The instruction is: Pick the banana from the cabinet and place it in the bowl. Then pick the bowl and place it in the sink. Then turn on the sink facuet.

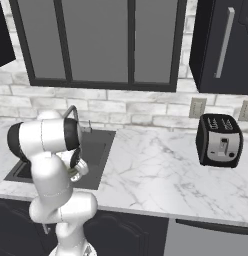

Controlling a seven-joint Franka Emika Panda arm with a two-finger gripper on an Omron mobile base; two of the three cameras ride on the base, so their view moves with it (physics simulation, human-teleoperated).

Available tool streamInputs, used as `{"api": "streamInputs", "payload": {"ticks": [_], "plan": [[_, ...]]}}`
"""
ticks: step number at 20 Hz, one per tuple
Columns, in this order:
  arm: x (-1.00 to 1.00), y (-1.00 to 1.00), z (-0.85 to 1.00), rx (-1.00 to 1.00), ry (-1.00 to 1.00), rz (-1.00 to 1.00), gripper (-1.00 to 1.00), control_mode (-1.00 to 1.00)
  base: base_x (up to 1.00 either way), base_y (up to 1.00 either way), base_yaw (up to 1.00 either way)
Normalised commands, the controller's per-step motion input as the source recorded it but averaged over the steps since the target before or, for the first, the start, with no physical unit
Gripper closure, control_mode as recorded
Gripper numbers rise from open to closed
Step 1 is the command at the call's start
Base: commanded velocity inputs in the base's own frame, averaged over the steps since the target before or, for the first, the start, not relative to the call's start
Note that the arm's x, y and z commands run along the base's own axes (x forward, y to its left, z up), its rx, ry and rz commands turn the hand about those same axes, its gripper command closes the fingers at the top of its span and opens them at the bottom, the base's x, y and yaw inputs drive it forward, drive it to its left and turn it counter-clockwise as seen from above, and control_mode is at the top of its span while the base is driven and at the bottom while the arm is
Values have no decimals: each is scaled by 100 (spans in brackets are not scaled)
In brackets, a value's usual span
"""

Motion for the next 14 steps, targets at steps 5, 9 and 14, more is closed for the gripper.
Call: {"api": "streamInputs", "payload": {"ticks": [5, 9, 14], "plan": [[25, -1, -26, 0, 0, 0, 100, -100, 0, 0, 0], [27, 0, -26, 0, 0, 0, 100, -100, 0, 0, 0], [22, 0, -25, 0, 0, 1, 100, -100, 0, 0, 0]]}}
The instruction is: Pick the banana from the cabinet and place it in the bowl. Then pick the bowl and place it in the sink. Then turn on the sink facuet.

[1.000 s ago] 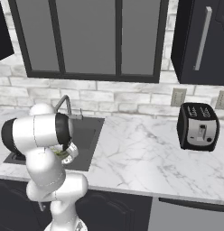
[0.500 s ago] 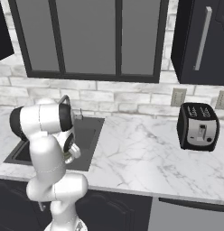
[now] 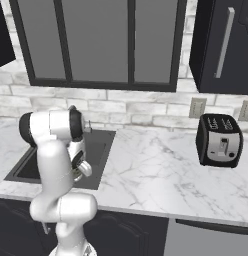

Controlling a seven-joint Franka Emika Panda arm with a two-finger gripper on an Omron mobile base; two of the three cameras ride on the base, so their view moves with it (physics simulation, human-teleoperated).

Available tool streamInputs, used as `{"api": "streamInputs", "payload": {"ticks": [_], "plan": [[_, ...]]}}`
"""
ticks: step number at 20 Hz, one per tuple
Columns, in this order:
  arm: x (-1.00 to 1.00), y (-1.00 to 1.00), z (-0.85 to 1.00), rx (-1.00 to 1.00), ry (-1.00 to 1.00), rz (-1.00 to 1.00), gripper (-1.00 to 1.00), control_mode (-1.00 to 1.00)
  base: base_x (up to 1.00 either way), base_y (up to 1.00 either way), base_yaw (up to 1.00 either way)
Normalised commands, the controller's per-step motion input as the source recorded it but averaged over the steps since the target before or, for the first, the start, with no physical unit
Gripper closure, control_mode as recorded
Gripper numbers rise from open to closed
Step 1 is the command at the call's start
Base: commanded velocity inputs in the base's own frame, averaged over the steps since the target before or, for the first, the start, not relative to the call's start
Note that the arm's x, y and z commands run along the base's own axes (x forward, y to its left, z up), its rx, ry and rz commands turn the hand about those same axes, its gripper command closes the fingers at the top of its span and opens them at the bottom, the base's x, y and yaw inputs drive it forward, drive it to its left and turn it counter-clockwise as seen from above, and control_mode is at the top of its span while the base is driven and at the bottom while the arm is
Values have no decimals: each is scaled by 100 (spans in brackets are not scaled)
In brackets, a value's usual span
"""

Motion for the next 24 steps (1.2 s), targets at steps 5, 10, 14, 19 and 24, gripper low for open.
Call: {"api": "streamInputs", "payload": {"ticks": [5, 10, 14, 19, 24], "plan": [[16, 0, -30, 0, 0, 2, 100, -100, 0, 0, 0], [24, 0, -22, 0, 0, 0, 100, -100, 0, 0, 0], [2, 11, -1, -1, 0, 0, -100, -100, 0, 0, 0], [-6, 7, 46, 0, 0, 0, -100, -100, 0, 0, 0], [-28, 0, 97, 0, 0, -2, -100, -100, 0, 0, 0]]}}
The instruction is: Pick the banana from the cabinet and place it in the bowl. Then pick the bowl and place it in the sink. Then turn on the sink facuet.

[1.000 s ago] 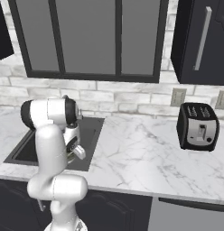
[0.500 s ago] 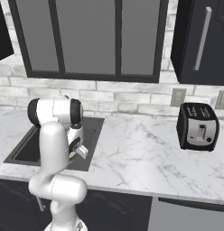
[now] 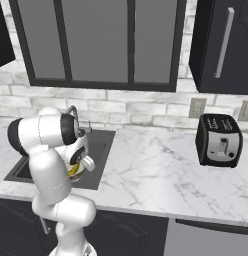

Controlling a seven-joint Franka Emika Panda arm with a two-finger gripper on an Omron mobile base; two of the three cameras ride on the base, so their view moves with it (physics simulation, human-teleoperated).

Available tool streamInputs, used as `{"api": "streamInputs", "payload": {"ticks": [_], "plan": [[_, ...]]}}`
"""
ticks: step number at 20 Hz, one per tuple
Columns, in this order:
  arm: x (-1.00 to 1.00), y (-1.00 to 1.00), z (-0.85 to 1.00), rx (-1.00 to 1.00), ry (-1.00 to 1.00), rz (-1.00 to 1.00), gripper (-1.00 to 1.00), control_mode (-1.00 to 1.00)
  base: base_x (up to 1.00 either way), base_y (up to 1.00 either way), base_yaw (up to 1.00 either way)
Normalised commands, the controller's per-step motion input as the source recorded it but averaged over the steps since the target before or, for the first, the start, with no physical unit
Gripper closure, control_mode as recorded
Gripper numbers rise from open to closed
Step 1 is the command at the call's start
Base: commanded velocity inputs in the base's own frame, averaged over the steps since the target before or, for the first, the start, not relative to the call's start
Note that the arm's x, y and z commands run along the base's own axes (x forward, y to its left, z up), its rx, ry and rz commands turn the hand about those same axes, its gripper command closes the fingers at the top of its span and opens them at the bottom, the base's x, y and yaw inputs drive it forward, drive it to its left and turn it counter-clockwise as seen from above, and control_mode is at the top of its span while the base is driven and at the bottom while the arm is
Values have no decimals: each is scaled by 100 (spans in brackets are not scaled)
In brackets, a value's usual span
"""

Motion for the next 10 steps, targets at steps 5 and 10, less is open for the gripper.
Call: {"api": "streamInputs", "payload": {"ticks": [5, 10], "plan": [[-42, -5, 100, 0, 0, -5, -100, -100, 0, 0, 0], [-74, -52, 100, 12, 13, -15, -100, -100, 0, 0, 0]]}}
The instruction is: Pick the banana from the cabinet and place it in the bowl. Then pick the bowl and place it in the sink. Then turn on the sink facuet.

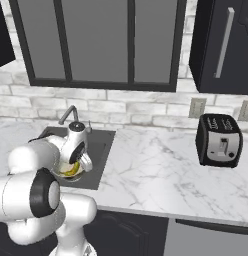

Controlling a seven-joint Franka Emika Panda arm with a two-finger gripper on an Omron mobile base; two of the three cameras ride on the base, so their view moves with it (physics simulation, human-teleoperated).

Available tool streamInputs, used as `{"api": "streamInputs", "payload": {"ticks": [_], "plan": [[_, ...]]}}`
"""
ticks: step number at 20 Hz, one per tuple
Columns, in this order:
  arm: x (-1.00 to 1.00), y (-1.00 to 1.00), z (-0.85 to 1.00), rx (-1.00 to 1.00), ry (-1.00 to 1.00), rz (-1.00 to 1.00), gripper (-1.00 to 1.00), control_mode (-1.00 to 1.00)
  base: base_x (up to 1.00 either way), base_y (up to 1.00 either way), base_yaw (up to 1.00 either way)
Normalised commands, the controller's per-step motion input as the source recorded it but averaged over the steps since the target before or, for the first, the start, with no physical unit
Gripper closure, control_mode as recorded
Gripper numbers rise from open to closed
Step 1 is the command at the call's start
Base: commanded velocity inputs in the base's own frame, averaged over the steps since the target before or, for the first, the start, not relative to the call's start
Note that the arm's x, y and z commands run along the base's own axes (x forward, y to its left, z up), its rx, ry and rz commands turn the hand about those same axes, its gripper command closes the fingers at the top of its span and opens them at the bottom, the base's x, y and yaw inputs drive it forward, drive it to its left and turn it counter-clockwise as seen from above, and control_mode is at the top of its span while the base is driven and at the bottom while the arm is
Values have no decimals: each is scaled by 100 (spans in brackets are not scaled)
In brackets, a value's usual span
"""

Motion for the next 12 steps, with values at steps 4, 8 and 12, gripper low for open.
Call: {"api": "streamInputs", "payload": {"ticks": [4, 8, 12], "plan": [[-50, -41, 100, 15, 20, -14, -100, -100, 0, 0, 0], [-9, -8, 72, 7, 21, -7, -100, -100, 0, 0, 0], [0, 1, -2, 0, 16, -1, -100, -100, 0, 0, 0]]}}
